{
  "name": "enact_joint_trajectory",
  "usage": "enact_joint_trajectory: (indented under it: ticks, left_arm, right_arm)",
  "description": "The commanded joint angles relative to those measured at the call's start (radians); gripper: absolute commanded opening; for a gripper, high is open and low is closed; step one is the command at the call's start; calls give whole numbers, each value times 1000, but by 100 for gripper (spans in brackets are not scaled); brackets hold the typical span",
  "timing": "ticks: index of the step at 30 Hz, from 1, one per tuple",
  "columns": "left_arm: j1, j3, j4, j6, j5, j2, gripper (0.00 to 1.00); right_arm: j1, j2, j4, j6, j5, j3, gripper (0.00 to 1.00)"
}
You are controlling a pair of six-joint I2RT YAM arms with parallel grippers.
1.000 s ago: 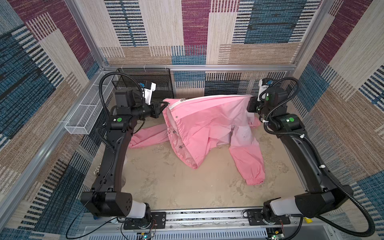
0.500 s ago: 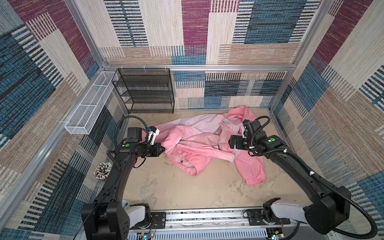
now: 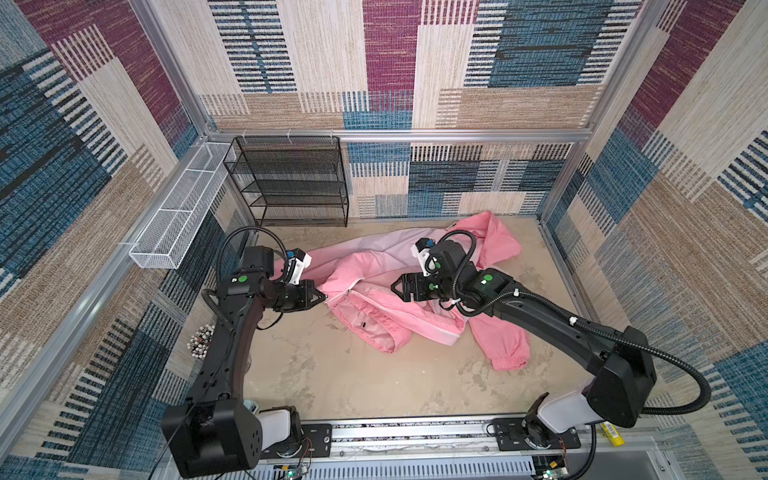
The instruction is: Zip up the jacket
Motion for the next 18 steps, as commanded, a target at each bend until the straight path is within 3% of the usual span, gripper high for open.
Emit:
enact_joint_trajectory:
  ticks: [1, 5, 9, 18]
  left_arm:
    - [-1, 40, -105, -22, 103, 11, 0]
    - [-1, 46, -117, -39, 70, -54, 0]
    - [-1, 30, -126, -75, 108, -94, 0]
    - [-1, 4, -107, -111, 130, -136, 0]
  right_arm:
    - [35, -6, 49, -3, 70, 16, 77]
    - [116, 10, 21, -6, 129, 52, 63]
    - [230, 38, 12, -16, 289, 89, 60]
    - [391, 103, -54, -9, 474, 199, 51]
